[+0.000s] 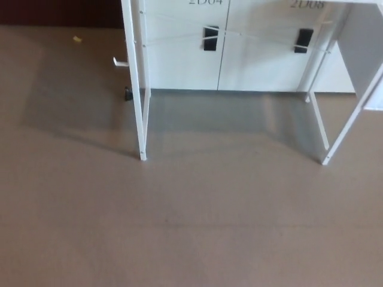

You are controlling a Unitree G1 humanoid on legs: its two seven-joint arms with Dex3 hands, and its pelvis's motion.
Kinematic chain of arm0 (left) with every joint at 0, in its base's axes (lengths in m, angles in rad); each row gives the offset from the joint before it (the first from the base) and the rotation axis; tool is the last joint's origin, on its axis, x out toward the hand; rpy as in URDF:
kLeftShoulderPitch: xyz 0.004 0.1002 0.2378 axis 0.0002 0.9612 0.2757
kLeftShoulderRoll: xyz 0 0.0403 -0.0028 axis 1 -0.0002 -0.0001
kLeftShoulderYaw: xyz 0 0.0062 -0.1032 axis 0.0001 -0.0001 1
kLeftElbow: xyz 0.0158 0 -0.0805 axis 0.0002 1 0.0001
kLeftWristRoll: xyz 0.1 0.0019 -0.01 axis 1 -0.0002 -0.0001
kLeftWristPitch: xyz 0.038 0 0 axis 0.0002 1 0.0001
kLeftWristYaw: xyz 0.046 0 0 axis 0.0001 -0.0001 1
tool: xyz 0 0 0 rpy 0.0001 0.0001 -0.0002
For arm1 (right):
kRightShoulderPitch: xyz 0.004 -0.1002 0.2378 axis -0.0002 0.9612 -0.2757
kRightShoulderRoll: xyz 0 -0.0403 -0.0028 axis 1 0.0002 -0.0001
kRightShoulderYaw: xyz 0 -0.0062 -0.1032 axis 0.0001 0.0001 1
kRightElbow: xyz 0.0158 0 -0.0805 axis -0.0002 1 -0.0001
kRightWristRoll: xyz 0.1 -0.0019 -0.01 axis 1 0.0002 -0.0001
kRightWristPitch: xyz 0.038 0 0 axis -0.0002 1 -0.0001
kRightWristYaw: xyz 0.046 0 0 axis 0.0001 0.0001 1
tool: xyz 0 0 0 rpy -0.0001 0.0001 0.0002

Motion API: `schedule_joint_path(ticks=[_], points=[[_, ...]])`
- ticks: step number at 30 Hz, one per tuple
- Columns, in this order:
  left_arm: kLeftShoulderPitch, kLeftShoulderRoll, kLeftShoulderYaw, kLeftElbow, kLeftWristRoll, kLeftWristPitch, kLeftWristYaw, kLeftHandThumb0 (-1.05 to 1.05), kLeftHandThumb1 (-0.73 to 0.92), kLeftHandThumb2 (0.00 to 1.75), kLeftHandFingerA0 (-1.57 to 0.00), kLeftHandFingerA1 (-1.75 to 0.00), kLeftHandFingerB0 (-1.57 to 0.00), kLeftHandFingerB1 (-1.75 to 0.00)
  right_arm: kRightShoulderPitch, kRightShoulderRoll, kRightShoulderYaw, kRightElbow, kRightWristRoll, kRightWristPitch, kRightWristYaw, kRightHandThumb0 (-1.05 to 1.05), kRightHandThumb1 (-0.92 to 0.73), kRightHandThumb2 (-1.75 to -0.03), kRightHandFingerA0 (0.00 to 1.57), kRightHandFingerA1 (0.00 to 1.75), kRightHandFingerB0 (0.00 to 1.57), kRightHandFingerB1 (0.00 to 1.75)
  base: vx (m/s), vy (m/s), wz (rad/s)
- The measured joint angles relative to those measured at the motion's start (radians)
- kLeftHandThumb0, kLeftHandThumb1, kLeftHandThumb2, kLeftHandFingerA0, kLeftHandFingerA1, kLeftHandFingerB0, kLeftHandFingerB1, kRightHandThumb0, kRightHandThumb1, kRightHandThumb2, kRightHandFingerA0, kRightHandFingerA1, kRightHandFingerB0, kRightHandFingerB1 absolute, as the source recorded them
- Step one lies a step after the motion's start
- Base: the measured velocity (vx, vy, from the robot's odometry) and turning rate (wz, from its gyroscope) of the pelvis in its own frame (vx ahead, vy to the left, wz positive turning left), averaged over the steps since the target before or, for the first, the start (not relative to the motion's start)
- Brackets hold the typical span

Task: The robot walks towards a desk on which a shovel is kept on the left hand side and a container is kept on the right hand side. The robot picks up the shovel using its left hand and places it in the container.

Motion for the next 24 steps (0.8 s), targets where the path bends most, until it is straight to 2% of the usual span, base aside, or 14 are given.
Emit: schedule_joint_path(ticks=[4, 5, 14, 24], points=[[0.005, -0.001, -0.003, -0.002, 0.001, -0.002, 0.001, 0.0, 0.44, 0.91, -0.27, -0.56, -0.24, -0.53, -0.003, 0.003, 0.003, 0.02, -0.002, -0.004, 0.0, -0.25, -0.58, -0.57, 0.62, 0.55, 0.43, 0.45, 0.27, -0.139, 0.03], [0.006, -0.003, -0.007, -0.002, 0.001, -0.005, 0.001, -0.01, 0.65, 0.57, -0.36, -0.41, -0.35, -0.33, -0.007, -0.002, 0.002, 0.018, -0.003, -0.013, 0.0, -0.25, -0.58, -0.57, 0.62, 0.54, 0.43, 0.44, 0.21, -0.195, 0.39], [0.003, -0.004, -0.022, 0.0, 0.002, -0.021, -0.006, -0.01, 0.65, 0.58, -0.37, -0.41, -0.36, -0.34, -0.029, -0.012, 0.004, 0.04, -0.006, -0.02, -0.007, -0.25, -0.59, -0.57, 0.6, 0.53, 0.41, 0.43, 0.2, -0.053, -0.08], [-0.02, 0.016, -0.019, 0.015, 0.0, -0.034, -0.009, 0.0, 0.65, 0.58, -0.36, -0.43, -0.35, -0.34, -0.052, -0.001, 0.01, 0.048, -0.002, -0.015, 0.0, -0.26, -0.61, -0.58, 0.6, 0.54, 0.43, 0.45, 0.26, 0.155, -0.03]])
